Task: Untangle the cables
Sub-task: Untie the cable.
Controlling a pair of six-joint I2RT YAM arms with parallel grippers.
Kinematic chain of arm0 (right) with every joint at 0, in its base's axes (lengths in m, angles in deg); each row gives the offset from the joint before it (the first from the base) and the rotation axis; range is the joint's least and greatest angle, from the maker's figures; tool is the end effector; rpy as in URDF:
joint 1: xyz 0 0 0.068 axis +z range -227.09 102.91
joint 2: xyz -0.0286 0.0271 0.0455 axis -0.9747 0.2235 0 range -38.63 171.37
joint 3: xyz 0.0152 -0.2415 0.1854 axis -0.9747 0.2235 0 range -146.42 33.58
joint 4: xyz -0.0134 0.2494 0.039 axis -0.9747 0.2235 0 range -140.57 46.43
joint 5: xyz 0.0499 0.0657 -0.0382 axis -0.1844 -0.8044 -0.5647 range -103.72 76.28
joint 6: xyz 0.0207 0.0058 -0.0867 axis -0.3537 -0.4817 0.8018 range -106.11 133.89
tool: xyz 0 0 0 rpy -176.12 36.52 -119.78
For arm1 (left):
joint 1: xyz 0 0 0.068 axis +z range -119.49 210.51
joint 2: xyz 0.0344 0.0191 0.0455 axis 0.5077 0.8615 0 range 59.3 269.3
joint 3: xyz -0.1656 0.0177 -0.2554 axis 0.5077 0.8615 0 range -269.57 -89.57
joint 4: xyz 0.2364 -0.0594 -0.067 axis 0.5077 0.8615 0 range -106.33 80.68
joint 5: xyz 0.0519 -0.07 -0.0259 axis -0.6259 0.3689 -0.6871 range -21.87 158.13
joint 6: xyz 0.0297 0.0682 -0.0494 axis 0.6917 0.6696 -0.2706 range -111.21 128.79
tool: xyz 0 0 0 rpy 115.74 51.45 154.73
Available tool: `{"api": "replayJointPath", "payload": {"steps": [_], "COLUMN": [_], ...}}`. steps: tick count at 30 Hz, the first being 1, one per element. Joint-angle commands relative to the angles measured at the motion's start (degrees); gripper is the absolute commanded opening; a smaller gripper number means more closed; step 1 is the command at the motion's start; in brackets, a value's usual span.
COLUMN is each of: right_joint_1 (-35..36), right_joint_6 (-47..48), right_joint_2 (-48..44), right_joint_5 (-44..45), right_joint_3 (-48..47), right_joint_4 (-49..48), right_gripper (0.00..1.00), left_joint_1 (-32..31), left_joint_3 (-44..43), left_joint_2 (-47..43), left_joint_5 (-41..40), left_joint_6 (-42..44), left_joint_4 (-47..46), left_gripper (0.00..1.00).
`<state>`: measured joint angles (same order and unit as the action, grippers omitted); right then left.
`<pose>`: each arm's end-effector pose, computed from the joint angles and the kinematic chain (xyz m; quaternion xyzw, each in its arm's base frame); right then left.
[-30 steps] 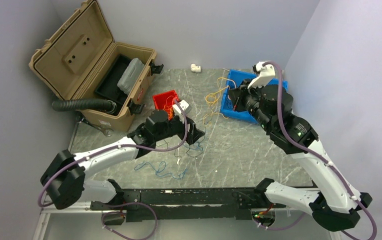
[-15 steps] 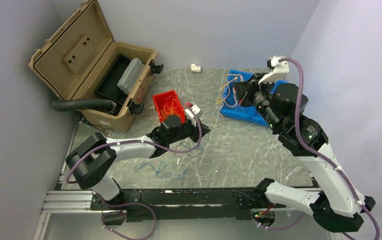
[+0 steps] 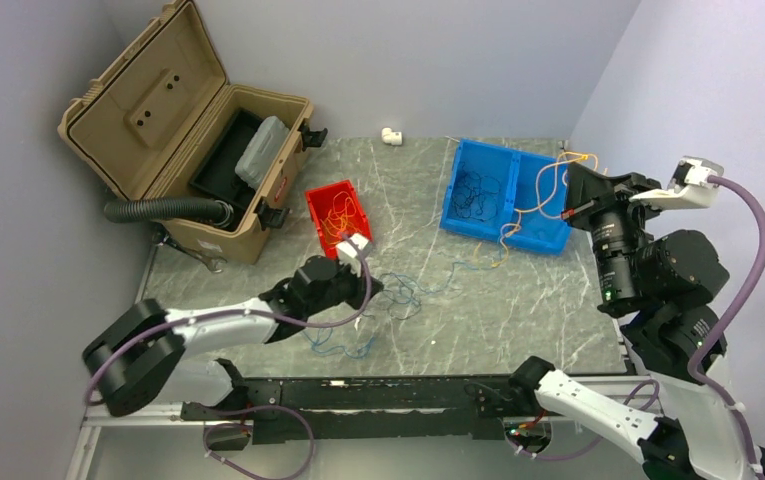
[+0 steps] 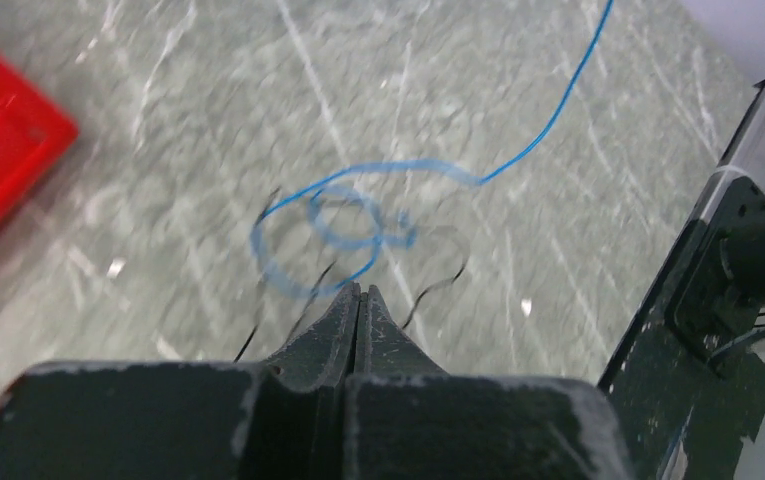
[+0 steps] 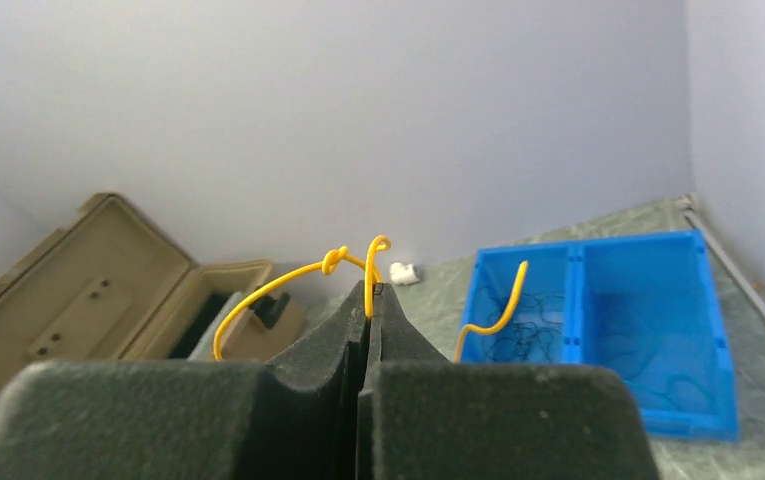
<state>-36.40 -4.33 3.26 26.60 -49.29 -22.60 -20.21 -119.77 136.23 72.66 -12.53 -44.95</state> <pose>0.0858 0.0058 0.5420 0.1507 0.6257 0.1745 0.7452 0.1874 -0.2391 0.2247 0.2277 0.7766 -0.3708 0.4556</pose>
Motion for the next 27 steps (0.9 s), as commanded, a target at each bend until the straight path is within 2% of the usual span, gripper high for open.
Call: {"api": "replayJointPath", "payload": {"steps": [1, 6, 9, 10, 12, 14, 18, 22, 27], "right_joint_1": [0.1, 0.1, 0.1, 0.1, 0.1, 0.1, 0.1, 0.1, 0.1], "right_joint_6": [3.1, 2.5, 1.7, 1.5, 1.4, 1.2, -0.4, -1.1, -2.1], "right_joint_2": [1.0, 1.4, 1.6, 1.7, 2.5, 3.6, 6.1, 8.0, 10.4], "right_joint_5": [7.1, 9.5, 7.1, 6.4, 4.6, 2.5, -2.0, -6.7, -12.3], "right_joint_3": [0.6, 2.8, 2.8, 2.5, 1.4, -0.6, -5.7, -9.3, -11.8], "right_joint_4": [2.0, 4.0, 4.2, 4.2, 4.2, 4.6, 5.4, 4.3, 1.8], "right_gripper": [0.0, 0.0, 0.0, 0.0, 0.0, 0.0, 0.0, 0.0, 0.0], "left_joint_1": [-0.1, 0.1, 0.2, 0.1, 0.2, 0.1, 0.1, -0.5, -2.3], "left_joint_3": [3.5, 3.1, 2.7, 2.6, 2.4, 2.2, 2.4, 0.2, -2.6], "left_joint_2": [-10.1, -18.8, -22.6, -23.3, -24.2, -24.0, -21.5, -15.8, -5.7], "left_joint_5": [-6.6, -11.7, -11.1, -10.4, -8.2, -5.5, 0.1, 3.7, 6.4], "left_joint_6": [-2.8, -2.9, -1.2, -0.3, 1.6, 3.5, 5.8, 8.4, 15.2], "left_joint_4": [9.5, 23.1, 24.3, 23.8, 21.5, 18.0, 6.4, -5.0, -19.0], "left_gripper": [0.0, 0.0, 0.0, 0.04, 0.18, 0.46, 0.76, 0.92, 0.95]}}
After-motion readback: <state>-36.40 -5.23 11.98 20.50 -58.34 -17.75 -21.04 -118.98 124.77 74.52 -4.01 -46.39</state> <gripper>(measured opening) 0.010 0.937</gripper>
